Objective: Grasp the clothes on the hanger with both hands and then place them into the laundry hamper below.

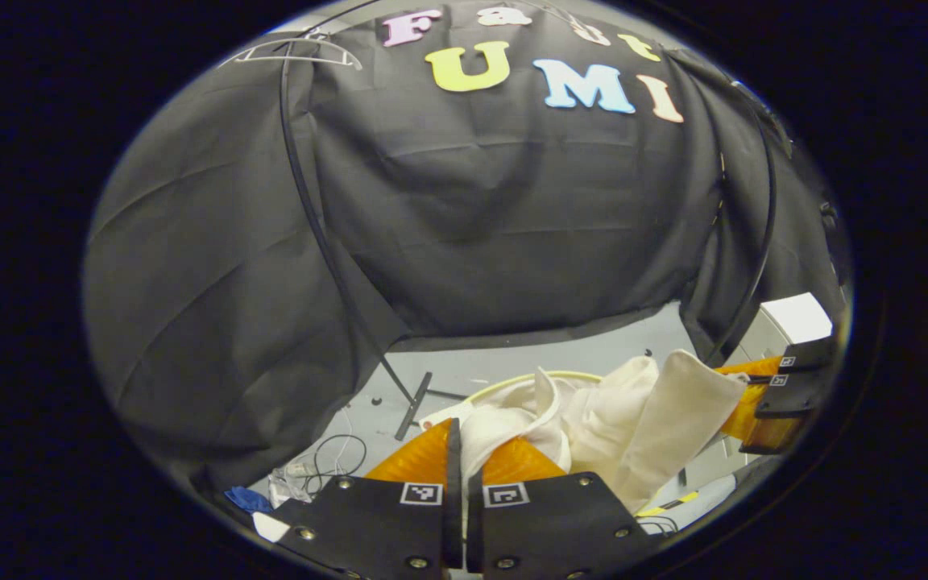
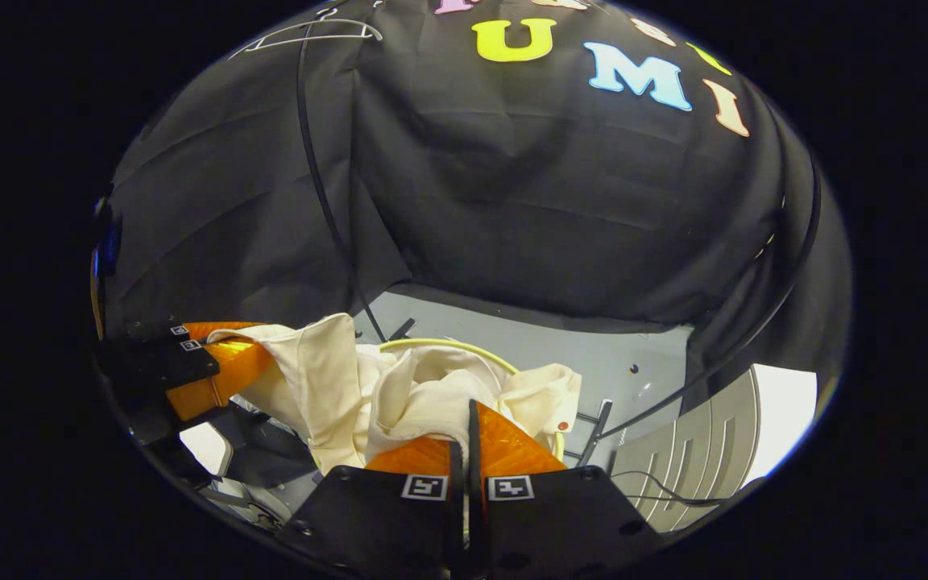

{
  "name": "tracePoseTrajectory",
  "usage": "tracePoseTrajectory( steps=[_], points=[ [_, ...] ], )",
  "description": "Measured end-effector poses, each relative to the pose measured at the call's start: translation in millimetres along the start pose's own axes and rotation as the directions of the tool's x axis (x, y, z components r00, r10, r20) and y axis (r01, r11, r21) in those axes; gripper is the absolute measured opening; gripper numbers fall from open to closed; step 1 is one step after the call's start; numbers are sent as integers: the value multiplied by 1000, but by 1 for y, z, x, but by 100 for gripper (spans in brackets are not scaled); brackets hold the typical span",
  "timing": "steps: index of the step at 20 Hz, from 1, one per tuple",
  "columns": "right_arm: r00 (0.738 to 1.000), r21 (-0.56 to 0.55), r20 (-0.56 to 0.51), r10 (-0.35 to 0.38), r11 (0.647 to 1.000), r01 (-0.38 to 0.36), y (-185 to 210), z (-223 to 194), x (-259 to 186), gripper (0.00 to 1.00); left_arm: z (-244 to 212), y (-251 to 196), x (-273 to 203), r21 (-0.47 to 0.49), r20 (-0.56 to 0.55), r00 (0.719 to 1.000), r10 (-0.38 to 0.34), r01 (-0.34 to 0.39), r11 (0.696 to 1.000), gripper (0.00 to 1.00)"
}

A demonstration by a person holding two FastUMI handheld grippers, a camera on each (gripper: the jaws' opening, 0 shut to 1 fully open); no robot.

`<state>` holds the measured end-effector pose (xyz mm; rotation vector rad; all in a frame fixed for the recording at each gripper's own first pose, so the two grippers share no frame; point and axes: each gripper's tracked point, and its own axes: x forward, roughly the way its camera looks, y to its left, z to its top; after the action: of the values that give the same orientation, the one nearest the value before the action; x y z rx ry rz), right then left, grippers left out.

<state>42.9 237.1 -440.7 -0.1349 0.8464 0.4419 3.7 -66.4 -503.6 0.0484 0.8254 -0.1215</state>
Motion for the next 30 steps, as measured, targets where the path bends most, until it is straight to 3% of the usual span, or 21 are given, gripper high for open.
tracePoseTrajectory(
  steps=[1,2,3,5,6,10,15,20,24,30],
  points=[
    [1000,1,-14,-6,1000,6,-1,-3,1,6,3,0,-2,8,1,1000,-7,7,1000,8],
    [1000,-2,-26,-12,1000,12,-1,-8,-2,13,2,-4,-3,17,3,1000,-14,14,1000,28],
    [999,-6,-34,-22,1000,22,-3,-9,-4,14,4,-4,-3,26,9,1000,-17,17,1000,49],
    [1000,3,-22,-15,1000,15,-2,-6,-11,35,5,-1,-4,40,6,1000,-15,15,999,89],
    [1000,4,-9,-8,1000,8,-1,1,-13,41,3,2,-5,40,7,1000,-12,12,999,89],
    [999,-13,32,-18,1000,18,-4,17,-28,100,5,12,-17,40,6,1000,-3,3,999,92],
    [991,3,115,-66,998,66,-10,51,-61,100,43,33,-51,40,70,998,-4,1,999,92],
    [953,34,282,-111,994,106,-10,104,-121,100,124,62,-114,30,252,968,2,-10,1000,92],
    [903,71,402,-151,988,134,-18,144,-178,98,185,86,-170,-10,380,925,27,-26,1000,92],
    [810,151,538,-232,972,178,-38,181,-256,99,241,100,-254,-8,541,841,14,-11,1000,92]
  ],
)
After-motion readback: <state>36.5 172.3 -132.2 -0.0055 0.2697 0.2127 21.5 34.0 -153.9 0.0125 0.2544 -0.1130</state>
